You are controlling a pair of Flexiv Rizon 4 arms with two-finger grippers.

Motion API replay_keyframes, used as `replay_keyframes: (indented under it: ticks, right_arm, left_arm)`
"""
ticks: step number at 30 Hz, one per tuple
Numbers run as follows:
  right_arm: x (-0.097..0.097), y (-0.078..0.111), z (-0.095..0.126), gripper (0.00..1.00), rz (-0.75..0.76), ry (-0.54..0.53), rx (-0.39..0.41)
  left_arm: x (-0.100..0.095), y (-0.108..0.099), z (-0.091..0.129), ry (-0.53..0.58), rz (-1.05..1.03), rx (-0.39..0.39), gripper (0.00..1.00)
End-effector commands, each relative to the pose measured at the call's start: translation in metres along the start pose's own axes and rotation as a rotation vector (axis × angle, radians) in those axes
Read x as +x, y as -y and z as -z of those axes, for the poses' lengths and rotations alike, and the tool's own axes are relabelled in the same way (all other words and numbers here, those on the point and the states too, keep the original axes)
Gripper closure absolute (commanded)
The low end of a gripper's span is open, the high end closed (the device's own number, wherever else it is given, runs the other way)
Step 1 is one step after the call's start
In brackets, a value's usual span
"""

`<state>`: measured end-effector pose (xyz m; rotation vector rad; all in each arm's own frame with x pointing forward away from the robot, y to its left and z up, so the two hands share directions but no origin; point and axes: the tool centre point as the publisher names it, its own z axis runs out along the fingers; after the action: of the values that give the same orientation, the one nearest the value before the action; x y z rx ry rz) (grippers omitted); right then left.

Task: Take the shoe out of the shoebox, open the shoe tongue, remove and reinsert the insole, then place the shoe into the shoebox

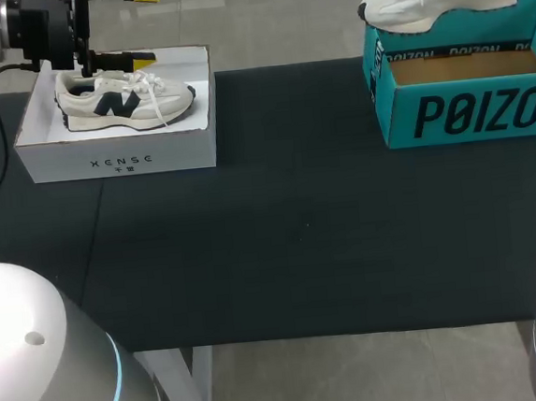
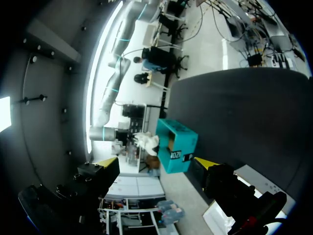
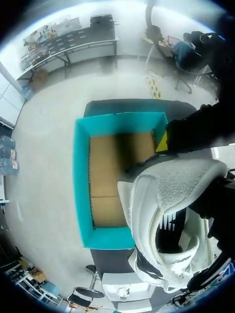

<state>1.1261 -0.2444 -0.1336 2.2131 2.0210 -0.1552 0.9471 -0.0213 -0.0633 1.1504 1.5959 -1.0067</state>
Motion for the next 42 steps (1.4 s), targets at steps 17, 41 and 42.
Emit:
replay_keyframes:
  ticks: [17, 41, 42]
  right_arm:
    - [-0.063, -0.018, -0.071, 1.00, -0.236, 0.032, -0.068]
    - [-0.055, 0.011, -0.180, 1.00, -0.265, 0.099, -0.061]
    - [-0.057, 0.012, -0.184, 1.00, -0.272, 0.097, -0.055]
  left_arm:
    - [0.000, -0.001, 0.000, -0.004, -0.001, 0.001, 0.00]
    - [0.000, -0.001, 0.000, -0.004, -0.001, 0.001, 0.00]
    - [0.000, -0.001, 0.000, -0.004, -0.001, 0.001, 0.00]
